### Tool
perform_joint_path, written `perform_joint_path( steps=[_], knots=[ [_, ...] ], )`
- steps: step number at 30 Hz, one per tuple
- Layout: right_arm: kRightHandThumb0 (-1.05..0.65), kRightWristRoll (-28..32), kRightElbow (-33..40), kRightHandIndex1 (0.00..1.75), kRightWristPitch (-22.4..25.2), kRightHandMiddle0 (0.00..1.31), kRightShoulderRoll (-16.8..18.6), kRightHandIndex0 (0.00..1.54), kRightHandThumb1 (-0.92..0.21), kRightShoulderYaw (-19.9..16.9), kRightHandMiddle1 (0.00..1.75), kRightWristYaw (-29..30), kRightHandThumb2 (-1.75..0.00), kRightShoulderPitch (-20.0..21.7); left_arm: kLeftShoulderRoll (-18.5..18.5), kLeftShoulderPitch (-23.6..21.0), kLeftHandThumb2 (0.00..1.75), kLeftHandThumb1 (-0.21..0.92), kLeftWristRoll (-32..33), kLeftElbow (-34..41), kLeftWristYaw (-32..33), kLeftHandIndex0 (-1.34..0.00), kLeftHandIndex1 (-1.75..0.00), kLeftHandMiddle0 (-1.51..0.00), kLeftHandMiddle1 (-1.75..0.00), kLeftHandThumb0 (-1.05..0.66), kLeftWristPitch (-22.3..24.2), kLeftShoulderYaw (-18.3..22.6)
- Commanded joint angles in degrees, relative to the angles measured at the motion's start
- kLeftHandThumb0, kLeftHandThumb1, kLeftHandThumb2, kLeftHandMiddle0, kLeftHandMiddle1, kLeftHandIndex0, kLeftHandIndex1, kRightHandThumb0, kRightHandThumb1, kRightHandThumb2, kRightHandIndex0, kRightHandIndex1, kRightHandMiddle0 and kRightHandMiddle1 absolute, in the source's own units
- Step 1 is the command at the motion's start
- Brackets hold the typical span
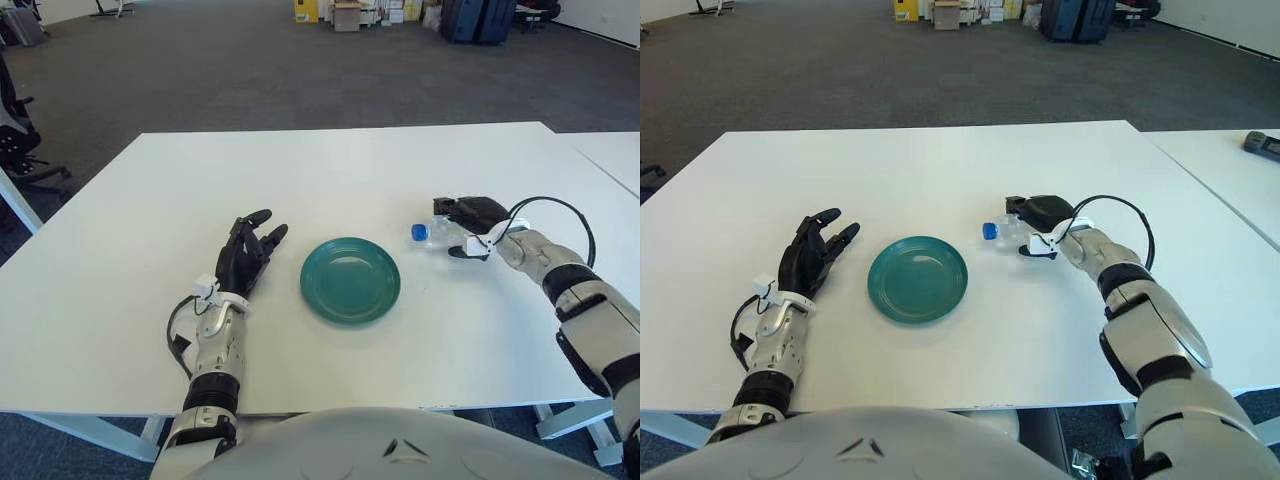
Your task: Put the bottle into the plate.
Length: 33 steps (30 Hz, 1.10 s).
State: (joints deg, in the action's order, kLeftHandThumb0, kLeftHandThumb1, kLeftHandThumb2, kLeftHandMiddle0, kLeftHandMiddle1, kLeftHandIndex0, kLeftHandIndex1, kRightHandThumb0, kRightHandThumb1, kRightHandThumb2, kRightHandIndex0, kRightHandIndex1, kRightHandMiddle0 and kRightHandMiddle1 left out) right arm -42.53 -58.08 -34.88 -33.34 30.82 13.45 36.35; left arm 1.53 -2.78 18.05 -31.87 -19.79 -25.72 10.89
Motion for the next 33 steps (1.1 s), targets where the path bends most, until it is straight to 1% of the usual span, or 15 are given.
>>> perform_joint_path(
  steps=[1, 7, 12, 17, 19, 23, 28, 33],
  knots=[
    [0.49, 3.4, 16.6, 1.75, 0.0, 0.89, -2.0, 0.66, -0.25, -5.0, 1.75, -0.3, -1.39, -2.2, -0.9, -1.4, 0.91, 0.92, -1.7, -3.8, 1.6, -0.21, -1.13, -0.63, -0.38, -0.84, 0.7, 0.3],
    [0.49, 4.8, 26.4, 1.75, 2.2, 0.89, -0.8, 0.66, -0.25, -7.7, 1.75, -3.4, -1.39, -4.8, -2.4, -3.0, 0.92, 0.92, -5.1, -8.4, 3.0, -0.12, -1.06, -0.54, -0.38, -0.83, -0.3, -0.2],
    [0.49, 5.1, 33.0, 1.75, 3.7, 0.89, 0.7, 0.65, -0.25, -9.0, 1.75, -5.2, -1.39, -6.6, -2.8, -4.0, 0.94, 0.92, -6.6, -11.7, 3.7, -0.11, -1.04, -0.51, -0.36, -0.82, -1.7, -0.3],
    [0.49, 5.3, 39.2, 1.75, 5.2, 0.9, 2.0, 0.67, -0.24, -9.7, 1.75, -8.1, -1.4, -8.7, -2.9, -5.3, 0.95, 0.92, -7.8, -15.1, 3.9, -0.09, -0.97, -0.48, -0.29, -0.81, -3.2, -0.4],
    [0.5, 5.4, 41.2, 1.75, 5.8, 0.91, 2.6, 0.68, -0.23, -9.8, 1.75, -9.2, -1.42, -9.4, -3.0, -6.0, 0.97, 0.92, -8.2, -16.6, 4.2, -0.06, -0.92, -0.47, -0.22, -0.81, -3.2, -0.5],
    [0.51, 5.2, 43.4, 1.75, 6.7, 0.93, 3.7, 0.7, -0.21, -10.0, 1.75, -10.7, -1.45, -10.1, -3.0, -6.9, 1.0, 0.92, -8.6, -18.6, 4.4, -0.01, -0.87, -0.43, -0.15, -0.82, -3.3, -0.4],
    [0.51, 4.3, 45.2, 1.75, 6.9, 0.94, 5.0, 0.7, -0.2, -10.0, 1.75, -11.2, -1.46, -10.6, -3.1, -7.6, 1.02, 0.92, -9.0, -20.5, 4.6, 0.0, -0.8, -0.4, -0.1, -0.84, -3.2, -0.6],
    [0.51, 4.5, 46.2, 1.75, 6.8, 0.94, 5.3, 0.71, -0.19, -10.2, 1.75, -12.8, -1.46, -11.0, -2.9, -8.0, 1.02, 0.92, -9.1, -21.4, 4.7, 0.0, -0.77, -0.38, -0.07, -0.84, -3.3, -0.7]
  ],
)
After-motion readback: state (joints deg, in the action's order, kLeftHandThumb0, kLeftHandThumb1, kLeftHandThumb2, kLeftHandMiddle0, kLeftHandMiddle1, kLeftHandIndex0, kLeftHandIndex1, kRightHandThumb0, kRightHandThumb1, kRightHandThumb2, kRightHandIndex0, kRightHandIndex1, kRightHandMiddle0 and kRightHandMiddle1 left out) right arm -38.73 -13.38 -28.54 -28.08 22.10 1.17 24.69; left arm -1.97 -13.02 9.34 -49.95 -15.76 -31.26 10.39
